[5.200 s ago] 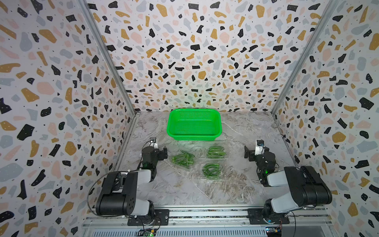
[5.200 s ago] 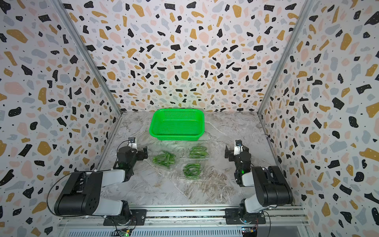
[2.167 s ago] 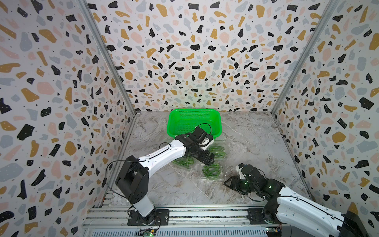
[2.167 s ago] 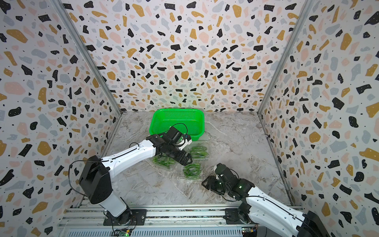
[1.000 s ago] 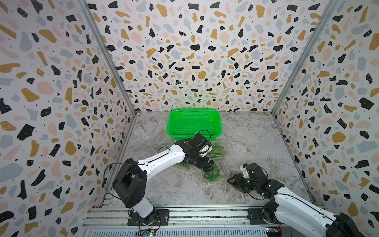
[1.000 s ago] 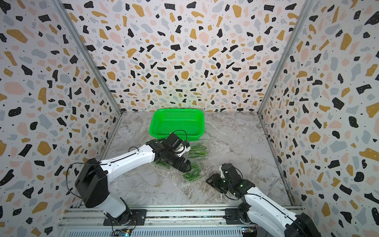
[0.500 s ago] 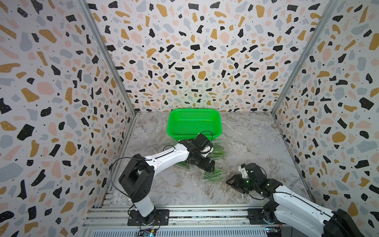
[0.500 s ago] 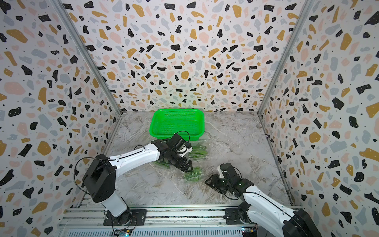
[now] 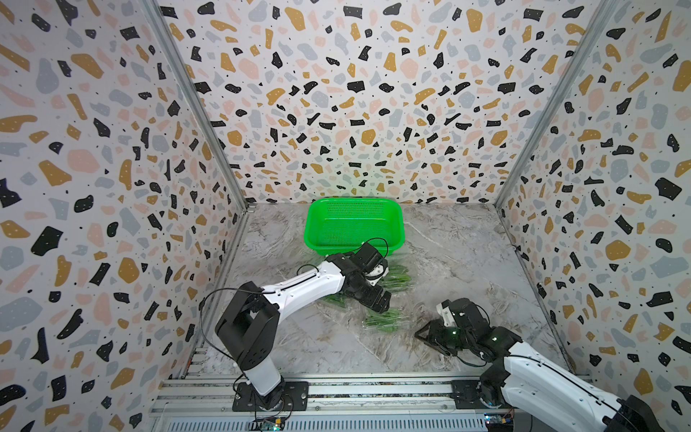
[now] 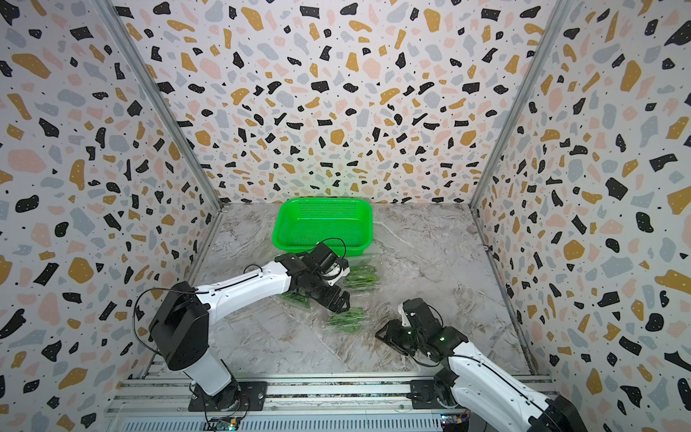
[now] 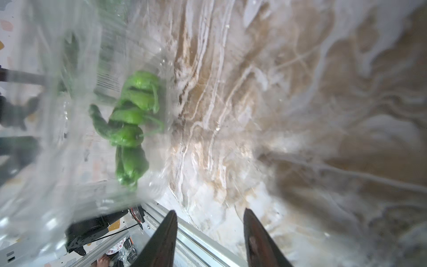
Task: Take small green peppers out of containers
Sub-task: Open the packing box at the center of the board.
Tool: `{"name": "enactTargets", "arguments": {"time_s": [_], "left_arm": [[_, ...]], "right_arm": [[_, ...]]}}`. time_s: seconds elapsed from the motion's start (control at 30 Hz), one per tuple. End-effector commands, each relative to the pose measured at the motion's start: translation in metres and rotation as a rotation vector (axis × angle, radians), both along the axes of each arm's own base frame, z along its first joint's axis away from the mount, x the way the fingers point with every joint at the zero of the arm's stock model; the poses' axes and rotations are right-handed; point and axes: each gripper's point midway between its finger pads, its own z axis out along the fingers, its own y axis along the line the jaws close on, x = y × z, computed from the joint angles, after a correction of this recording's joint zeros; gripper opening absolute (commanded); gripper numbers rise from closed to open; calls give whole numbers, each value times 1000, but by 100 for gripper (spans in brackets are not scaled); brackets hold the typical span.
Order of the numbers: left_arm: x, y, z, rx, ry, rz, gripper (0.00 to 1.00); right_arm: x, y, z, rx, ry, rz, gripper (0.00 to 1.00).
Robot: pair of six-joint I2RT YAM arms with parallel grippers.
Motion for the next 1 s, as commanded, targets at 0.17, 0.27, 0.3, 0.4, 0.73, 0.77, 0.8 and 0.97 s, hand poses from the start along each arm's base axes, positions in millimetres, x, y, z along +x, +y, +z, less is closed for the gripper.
{"name": "enactTargets", "arguments": {"time_s": [0.17, 0.27, 0.3, 0.4, 0.73, 0.77, 0.8, 0.97], "left_arm": [[18, -8, 33, -29, -129, -27, 99], [15, -15, 24, -44, -94, -40, 99], [14, -17, 20, -54, -84, -41, 99], [10, -25, 6, -92, -49, -43, 99], [3, -22, -9, -71, -3, -45, 99], [2, -21, -10, -69, -2, -43, 99], [1, -20, -11, -68, 1, -41, 99], [-3, -17, -14, -64, 13, -25, 99]], "right_arm": [[-25, -3, -1, -6, 55, 2, 48], [-23, 6, 0, 16, 41, 6, 48], [-21, 10, 1, 22, 34, 9, 48], [-14, 15, 2, 15, 24, 16, 47], [15, 36, 27, 79, -70, -4, 42], [15, 37, 28, 86, -72, -4, 42], [15, 37, 27, 91, -72, -8, 41], [16, 37, 29, 117, -77, -29, 40]]}}
